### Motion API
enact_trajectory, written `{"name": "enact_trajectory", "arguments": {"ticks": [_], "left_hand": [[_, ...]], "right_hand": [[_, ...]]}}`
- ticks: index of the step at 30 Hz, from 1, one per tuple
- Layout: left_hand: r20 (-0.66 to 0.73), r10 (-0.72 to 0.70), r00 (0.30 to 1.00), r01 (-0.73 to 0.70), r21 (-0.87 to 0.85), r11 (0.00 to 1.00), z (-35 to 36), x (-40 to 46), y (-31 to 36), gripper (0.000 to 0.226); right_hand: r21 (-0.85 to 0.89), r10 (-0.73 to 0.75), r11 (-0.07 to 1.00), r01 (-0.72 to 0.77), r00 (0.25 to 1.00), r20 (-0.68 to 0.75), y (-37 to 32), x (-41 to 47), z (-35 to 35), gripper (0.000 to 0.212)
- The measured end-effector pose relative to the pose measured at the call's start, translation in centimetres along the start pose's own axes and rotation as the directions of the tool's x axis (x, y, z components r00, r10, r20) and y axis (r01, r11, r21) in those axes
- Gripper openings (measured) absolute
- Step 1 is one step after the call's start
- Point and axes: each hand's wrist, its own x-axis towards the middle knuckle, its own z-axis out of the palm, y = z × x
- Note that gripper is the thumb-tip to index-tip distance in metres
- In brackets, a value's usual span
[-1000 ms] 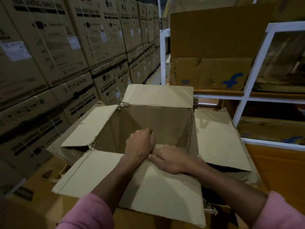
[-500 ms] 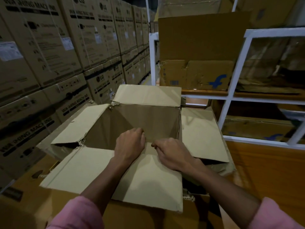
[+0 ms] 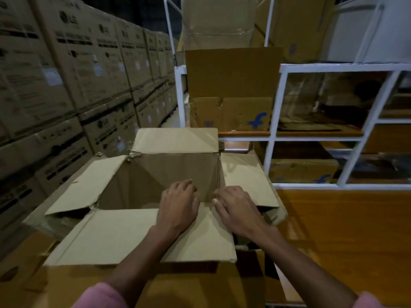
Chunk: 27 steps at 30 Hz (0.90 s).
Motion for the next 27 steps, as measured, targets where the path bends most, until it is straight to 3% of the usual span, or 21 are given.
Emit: {"name": "enact_trajectory", "arguments": {"ticks": [12, 19, 27], "left_hand": [[0.019, 0.247, 0.969, -0.233, -0.273, 0.933, -1.4, -0.7, 13.6, 0.046], [0.071, 0.384, 0.921, -0.353, -0.266, 0.897, 1.6, -1.7, 21.4, 0.056], [0.237, 0.457, 0.857, -0.411, -0.22, 0.885, 6.7, -2.1, 34.7, 0.063]], "right_hand": [[0.021, 0.195, 0.98, -0.198, 0.931, -0.308, 5.1, -7.3, -6.6, 0.033], [0.054, 0.327, 0.943, -0.328, 0.89, -0.317, 10.2, -12.7, -9.7, 0.041], [0.043, 0.466, 0.88, -0.472, 0.843, -0.27, 22.8, -23.3, -13.0, 0.042]]}}
